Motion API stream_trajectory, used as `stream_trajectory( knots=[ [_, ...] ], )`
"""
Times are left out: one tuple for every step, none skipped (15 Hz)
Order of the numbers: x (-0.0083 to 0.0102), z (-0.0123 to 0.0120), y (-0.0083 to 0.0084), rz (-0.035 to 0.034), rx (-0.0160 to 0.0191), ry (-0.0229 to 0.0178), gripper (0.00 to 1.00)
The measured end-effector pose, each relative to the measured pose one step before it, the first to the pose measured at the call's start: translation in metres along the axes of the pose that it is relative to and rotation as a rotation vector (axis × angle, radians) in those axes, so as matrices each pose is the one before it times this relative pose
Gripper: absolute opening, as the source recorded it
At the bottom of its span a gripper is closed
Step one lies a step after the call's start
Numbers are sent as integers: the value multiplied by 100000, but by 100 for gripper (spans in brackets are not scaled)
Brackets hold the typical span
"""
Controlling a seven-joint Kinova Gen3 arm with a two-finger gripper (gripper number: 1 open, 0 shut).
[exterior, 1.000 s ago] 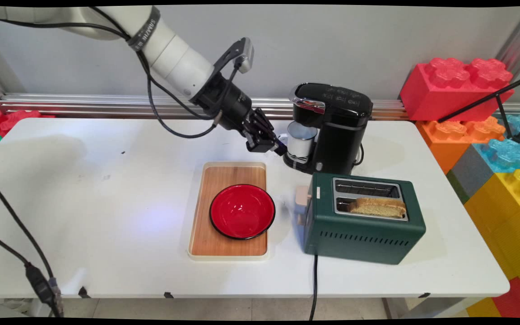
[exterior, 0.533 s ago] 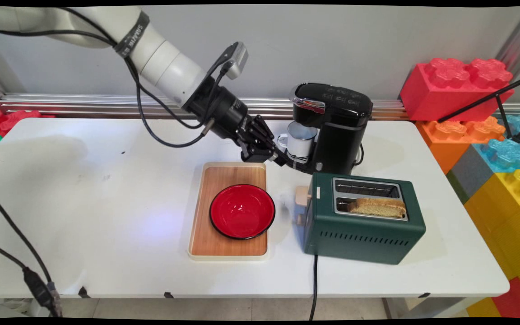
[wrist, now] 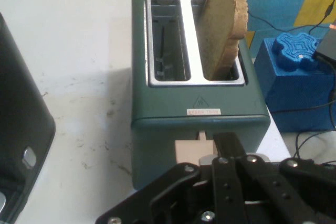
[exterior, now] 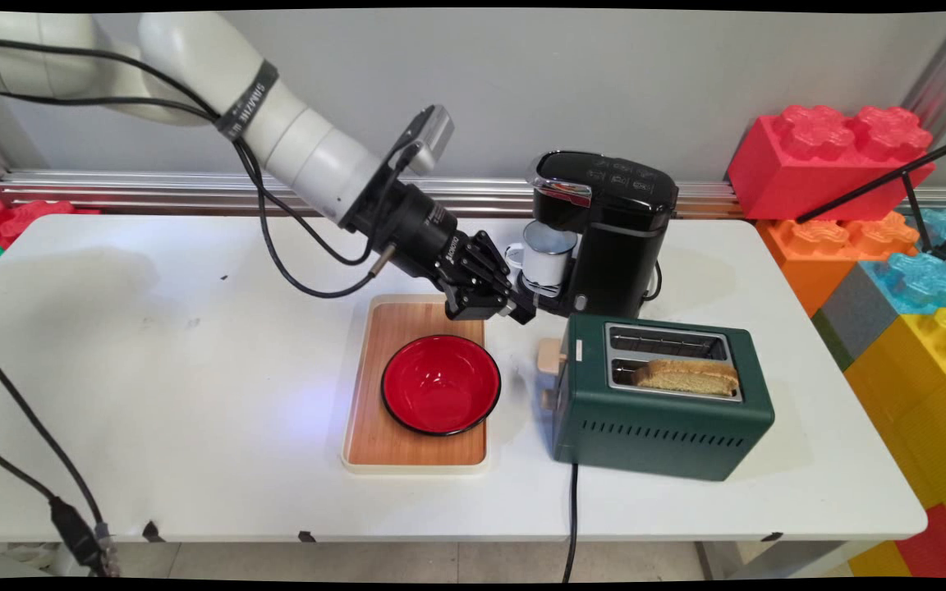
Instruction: Press the toaster switch
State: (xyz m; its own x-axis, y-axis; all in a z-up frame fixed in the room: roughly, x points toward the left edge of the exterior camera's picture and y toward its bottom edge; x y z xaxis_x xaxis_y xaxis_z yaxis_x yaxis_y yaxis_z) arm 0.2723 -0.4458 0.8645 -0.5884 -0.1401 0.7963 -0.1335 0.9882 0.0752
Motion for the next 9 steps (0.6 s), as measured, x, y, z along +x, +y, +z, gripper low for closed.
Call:
stream_trajectory(
  knots=[
    [-188,214,-41,168,-167,452,0],
    [-294,320,-64,249,-272,620,0],
    [-236,280,-78,202,-210,490,0],
    [-302,308,-87,190,-211,529,0],
    [-328,301,-94,150,-183,478,0],
    [-404,395,-115,138,-249,634,0],
    [-285,281,-79,114,-201,437,0],
    [-276,276,-57,46,-299,431,0],
    [-283,314,-63,111,-296,509,0]
  ],
)
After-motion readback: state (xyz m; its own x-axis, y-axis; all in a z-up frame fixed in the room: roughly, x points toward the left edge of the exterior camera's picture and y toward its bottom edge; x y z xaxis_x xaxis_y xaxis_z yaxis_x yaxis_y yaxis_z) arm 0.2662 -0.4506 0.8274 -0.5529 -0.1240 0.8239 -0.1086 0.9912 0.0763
